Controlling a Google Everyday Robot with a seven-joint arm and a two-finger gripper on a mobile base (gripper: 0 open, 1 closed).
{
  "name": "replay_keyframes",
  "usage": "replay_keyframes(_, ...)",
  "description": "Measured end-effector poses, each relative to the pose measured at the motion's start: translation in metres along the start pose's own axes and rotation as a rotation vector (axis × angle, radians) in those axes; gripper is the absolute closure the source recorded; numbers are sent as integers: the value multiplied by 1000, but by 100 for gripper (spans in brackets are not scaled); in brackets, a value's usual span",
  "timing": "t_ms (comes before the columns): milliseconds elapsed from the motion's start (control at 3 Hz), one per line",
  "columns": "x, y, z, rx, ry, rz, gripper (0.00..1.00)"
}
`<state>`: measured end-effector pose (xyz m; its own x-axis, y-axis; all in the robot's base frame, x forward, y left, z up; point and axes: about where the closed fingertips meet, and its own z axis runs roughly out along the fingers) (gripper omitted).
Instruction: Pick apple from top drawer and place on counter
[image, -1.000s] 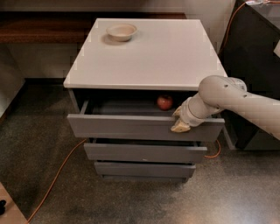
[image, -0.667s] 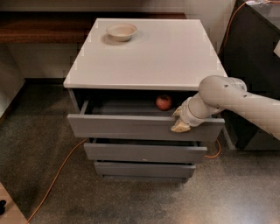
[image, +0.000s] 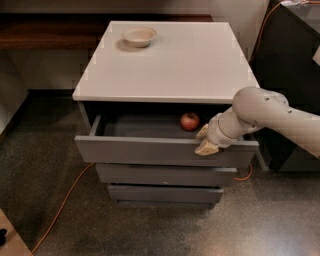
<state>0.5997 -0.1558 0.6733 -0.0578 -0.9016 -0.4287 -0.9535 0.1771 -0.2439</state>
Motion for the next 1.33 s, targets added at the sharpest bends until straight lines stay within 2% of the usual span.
replay_keyframes(333,-1,1,-1,-3,-6,1,28)
replay_keyframes(667,-21,29,-23,-66,-129,27,5)
replay_keyframes(1000,-59,52,-77,-112,-334,50,0)
replay_keyframes(1333,-72,49,-105,-102,-405,61,0)
